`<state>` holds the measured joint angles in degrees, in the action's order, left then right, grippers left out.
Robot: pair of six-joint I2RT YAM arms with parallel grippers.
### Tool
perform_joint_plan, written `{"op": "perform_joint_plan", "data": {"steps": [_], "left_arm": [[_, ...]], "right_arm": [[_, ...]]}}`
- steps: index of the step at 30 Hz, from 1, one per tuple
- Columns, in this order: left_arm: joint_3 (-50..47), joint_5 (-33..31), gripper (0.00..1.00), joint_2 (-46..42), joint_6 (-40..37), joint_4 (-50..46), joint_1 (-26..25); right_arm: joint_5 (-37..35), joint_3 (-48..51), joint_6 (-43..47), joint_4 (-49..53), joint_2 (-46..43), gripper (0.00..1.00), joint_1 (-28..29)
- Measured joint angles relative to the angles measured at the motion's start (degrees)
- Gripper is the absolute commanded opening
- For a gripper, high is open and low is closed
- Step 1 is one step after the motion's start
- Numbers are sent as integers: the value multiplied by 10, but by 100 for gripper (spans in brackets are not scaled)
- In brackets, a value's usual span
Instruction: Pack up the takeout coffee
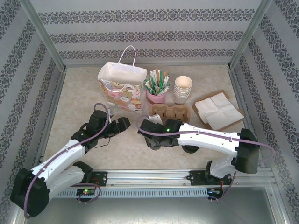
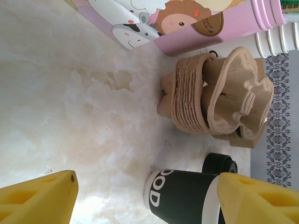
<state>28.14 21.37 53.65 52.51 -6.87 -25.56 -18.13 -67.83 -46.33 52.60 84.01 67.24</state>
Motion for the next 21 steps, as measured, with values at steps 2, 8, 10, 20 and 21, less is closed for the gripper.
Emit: {"op": "perform_joint_plan", "data": {"steps": [2, 8, 10, 20, 21], "left_arm": [[0, 0, 79, 0, 0, 0, 0], [0, 0, 79, 0, 0, 0, 0], [0, 0, 79, 0, 0, 0, 0], [0, 0, 79, 0, 0, 0, 0], [0, 0, 79, 0, 0, 0, 0]], "right_arm": [[0, 0, 0, -5, 2, 68, 0], [1, 8, -3, -12, 1, 68, 0], [-1, 9, -6, -16, 1, 68, 0], [-5, 18, -20, -22, -4, 68, 0], [-5, 18, -21, -22, -4, 68, 0]]}}
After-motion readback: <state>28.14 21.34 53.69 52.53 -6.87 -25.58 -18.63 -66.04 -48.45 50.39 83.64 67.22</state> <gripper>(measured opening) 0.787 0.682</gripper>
